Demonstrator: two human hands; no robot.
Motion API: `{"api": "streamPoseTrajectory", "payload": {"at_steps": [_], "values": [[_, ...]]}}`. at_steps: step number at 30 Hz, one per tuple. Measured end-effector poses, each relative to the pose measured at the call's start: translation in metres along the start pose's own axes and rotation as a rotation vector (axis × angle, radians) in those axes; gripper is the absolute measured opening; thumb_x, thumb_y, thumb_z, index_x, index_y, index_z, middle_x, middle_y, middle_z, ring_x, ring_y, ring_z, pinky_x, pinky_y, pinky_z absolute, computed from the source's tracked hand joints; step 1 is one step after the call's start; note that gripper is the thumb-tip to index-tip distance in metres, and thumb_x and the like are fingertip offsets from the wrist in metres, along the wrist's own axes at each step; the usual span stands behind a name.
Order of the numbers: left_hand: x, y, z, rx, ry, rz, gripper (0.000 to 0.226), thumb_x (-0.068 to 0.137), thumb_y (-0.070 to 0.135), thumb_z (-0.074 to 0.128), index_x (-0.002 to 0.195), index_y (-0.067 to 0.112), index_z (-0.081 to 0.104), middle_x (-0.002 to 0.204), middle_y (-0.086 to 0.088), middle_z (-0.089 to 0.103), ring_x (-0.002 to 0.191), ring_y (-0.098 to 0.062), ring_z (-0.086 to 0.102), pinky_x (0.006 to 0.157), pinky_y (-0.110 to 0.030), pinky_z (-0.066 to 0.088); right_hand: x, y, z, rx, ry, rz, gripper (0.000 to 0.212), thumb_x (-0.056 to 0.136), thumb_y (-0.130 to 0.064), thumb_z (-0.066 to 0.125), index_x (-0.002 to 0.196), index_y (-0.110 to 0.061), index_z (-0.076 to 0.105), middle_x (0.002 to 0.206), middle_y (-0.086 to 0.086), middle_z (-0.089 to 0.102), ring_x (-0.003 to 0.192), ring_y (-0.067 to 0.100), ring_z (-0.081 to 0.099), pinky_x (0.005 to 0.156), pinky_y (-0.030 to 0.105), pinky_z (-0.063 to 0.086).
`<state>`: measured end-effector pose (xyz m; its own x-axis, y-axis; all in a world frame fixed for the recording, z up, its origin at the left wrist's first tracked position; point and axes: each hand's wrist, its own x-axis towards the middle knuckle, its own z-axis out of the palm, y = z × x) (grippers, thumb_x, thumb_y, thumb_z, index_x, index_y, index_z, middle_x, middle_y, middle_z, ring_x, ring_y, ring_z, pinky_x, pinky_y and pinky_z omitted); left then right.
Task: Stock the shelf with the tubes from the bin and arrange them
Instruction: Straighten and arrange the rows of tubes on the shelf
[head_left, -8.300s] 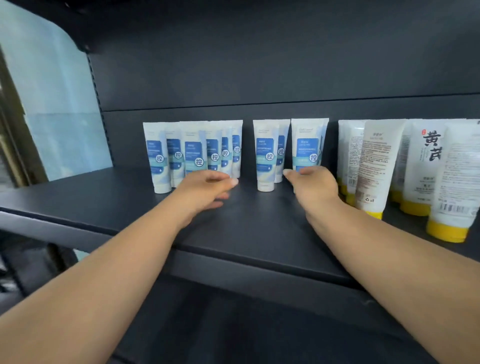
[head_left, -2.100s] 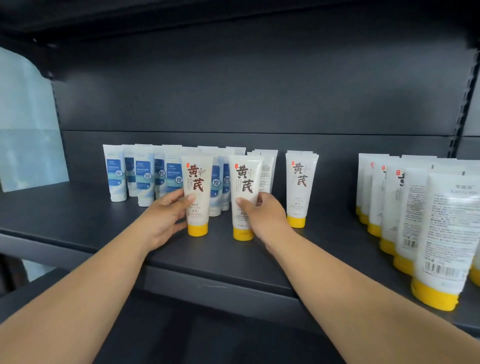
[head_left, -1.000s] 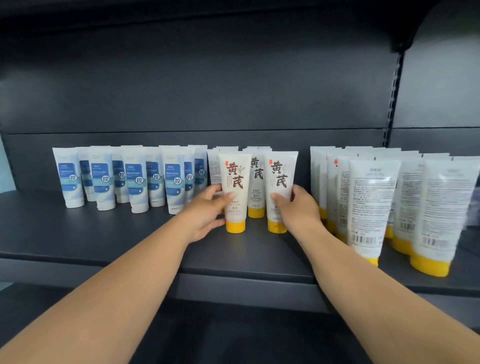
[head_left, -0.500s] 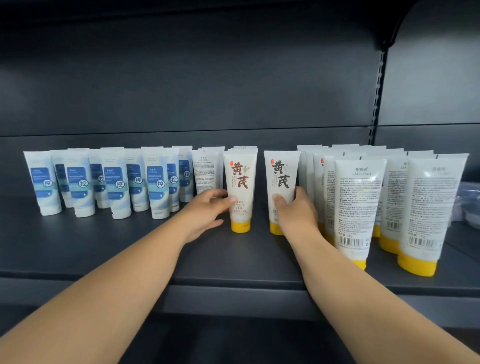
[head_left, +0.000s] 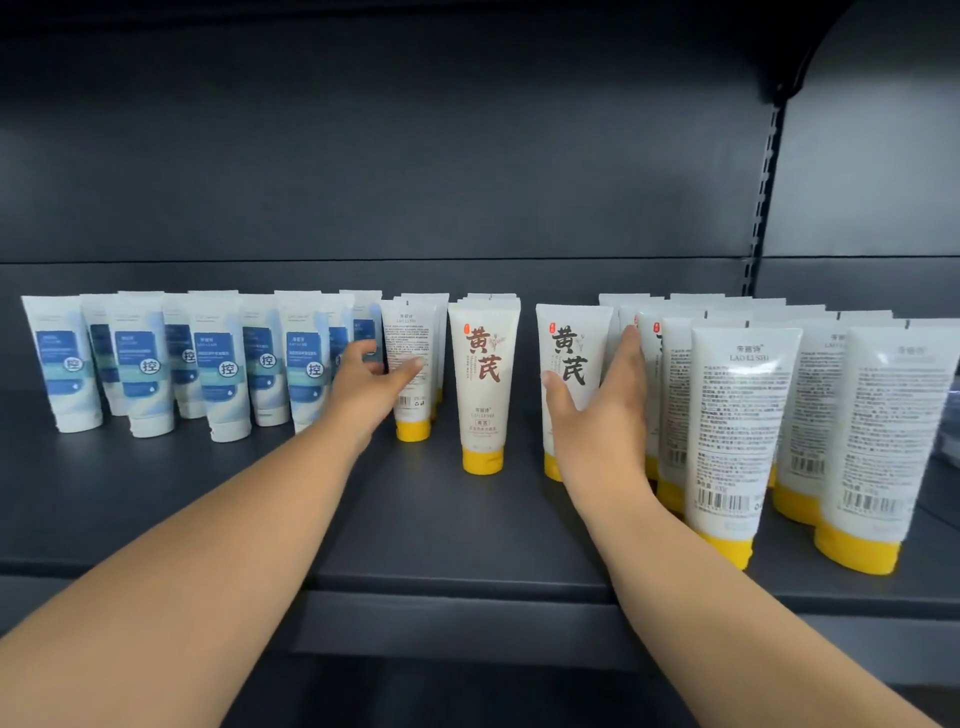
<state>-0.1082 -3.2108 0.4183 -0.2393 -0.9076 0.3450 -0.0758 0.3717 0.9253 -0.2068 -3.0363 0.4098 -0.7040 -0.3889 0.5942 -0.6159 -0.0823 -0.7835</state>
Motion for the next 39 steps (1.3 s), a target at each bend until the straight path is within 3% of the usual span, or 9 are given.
{"api": "streamPoseTrajectory", "payload": {"at_steps": [4, 8, 11, 16, 20, 25, 28, 32, 39], "values": [[0.006, -0.005, 0.01, 0.029, -0.024, -0.012, 0.059, 0.081, 0.021, 0.069, 0.131, 0.009, 0.039, 0.128, -0.01, 0.055, 0.114, -0.022, 0.054, 0.086, -0.029, 0.041, -0.005, 0.001, 0.0, -0.102, 0.092, -0.142, 0.066, 0.09, -0.02, 0.057, 0.145, -0.01, 0.023, 0.151, 0.003, 0.022, 0.138, 0.012, 0.016, 0.094, 0.001, 0.001], [0.01, -0.007, 0.011, 0.055, -0.024, 0.03, 0.047, 0.081, 0.017, 0.069, 0.122, 0.006, 0.049, 0.122, -0.009, 0.06, 0.106, -0.021, 0.058, 0.089, -0.032, 0.046, -0.011, 0.0, 0.003, -0.105, 0.048, -0.226, 0.032, 0.087, -0.02, 0.062, 0.116, -0.01, 0.059, 0.116, -0.001, 0.048, 0.117, 0.017, 0.044, 0.092, 0.01, 0.025], [0.008, -0.006, 0.003, 0.09, -0.042, 0.042, 0.045, 0.081, 0.018, 0.069, 0.121, 0.007, 0.051, 0.117, -0.007, 0.061, 0.098, -0.018, 0.057, 0.093, -0.035, 0.047, -0.013, -0.001, 0.005, -0.147, -0.07, -0.215, 0.022, 0.089, -0.024, 0.059, 0.104, -0.01, 0.064, 0.099, -0.009, 0.043, 0.103, 0.011, 0.047, 0.079, 0.007, 0.029], [0.001, -0.002, -0.026, 0.063, -0.101, -0.01, 0.086, 0.078, 0.017, 0.073, 0.145, 0.009, 0.021, 0.128, -0.012, 0.056, 0.114, -0.026, 0.056, 0.101, -0.043, 0.044, -0.013, -0.004, 0.007, -0.133, -0.244, -0.159, 0.02, 0.092, -0.026, 0.054, 0.094, -0.009, 0.064, 0.084, -0.005, 0.051, 0.075, 0.006, 0.045, 0.062, 0.002, 0.034], [-0.018, 0.006, -0.052, -0.092, -0.265, -0.078, 0.066, 0.082, 0.004, 0.064, 0.141, 0.009, 0.035, 0.123, -0.012, 0.059, 0.105, -0.023, 0.06, 0.096, -0.035, 0.045, -0.014, -0.011, 0.01, -0.058, -0.366, -0.073, 0.017, 0.091, -0.029, 0.054, 0.088, -0.014, 0.063, 0.068, -0.015, 0.05, 0.066, 0.003, 0.047, 0.059, 0.004, 0.035], [-0.035, 0.008, -0.079, -0.172, -0.45, -0.11, 0.049, 0.084, 0.002, 0.057, 0.131, 0.01, 0.046, 0.103, -0.002, 0.065, 0.089, -0.01, 0.065, 0.086, -0.027, 0.048, 0.002, -0.045, 0.015, 0.099, -0.444, -0.087, 0.01, 0.09, -0.023, 0.058, 0.083, -0.018, 0.064, 0.072, -0.016, 0.054, 0.069, 0.002, 0.05, 0.074, 0.017, 0.046], [-0.038, 0.005, -0.087, -0.211, -0.542, -0.118, 0.052, 0.073, 0.013, 0.069, 0.123, 0.013, 0.054, 0.102, 0.001, 0.07, 0.089, -0.008, 0.068, 0.084, -0.026, 0.054, 0.019, -0.081, 0.019, 0.051, -0.513, -0.265, 0.017, 0.089, -0.019, 0.059, 0.103, -0.013, 0.067, 0.086, -0.012, 0.058, 0.07, -0.001, 0.052, 0.061, 0.004, 0.039], [-0.041, 0.002, -0.085, -0.248, -0.55, -0.113, 0.043, 0.073, 0.007, 0.071, 0.11, 0.024, 0.059, 0.099, 0.008, 0.07, 0.093, -0.008, 0.066, 0.088, -0.029, 0.05, 0.046, -0.127, 0.03, -0.391, -0.756, -0.564, 0.042, 0.09, -0.017, 0.058, 0.131, -0.019, 0.051, 0.136, -0.003, 0.049, 0.124, 0.012, 0.047, 0.08, 0.009, 0.033], [-0.046, 0.003, -0.067, -0.036, -0.381, 0.02, 0.037, 0.083, 0.014, 0.064, 0.118, 0.02, 0.054, 0.115, 0.001, 0.06, 0.109, -0.017, 0.057, 0.092, -0.033, 0.048, 0.062, -0.168, 0.051, -0.955, -0.964, -0.707, 0.042, 0.088, -0.021, 0.061, 0.129, -0.022, 0.053, 0.135, -0.004, 0.053, 0.122, 0.017, 0.049, 0.096, 0.026, 0.035]]}}
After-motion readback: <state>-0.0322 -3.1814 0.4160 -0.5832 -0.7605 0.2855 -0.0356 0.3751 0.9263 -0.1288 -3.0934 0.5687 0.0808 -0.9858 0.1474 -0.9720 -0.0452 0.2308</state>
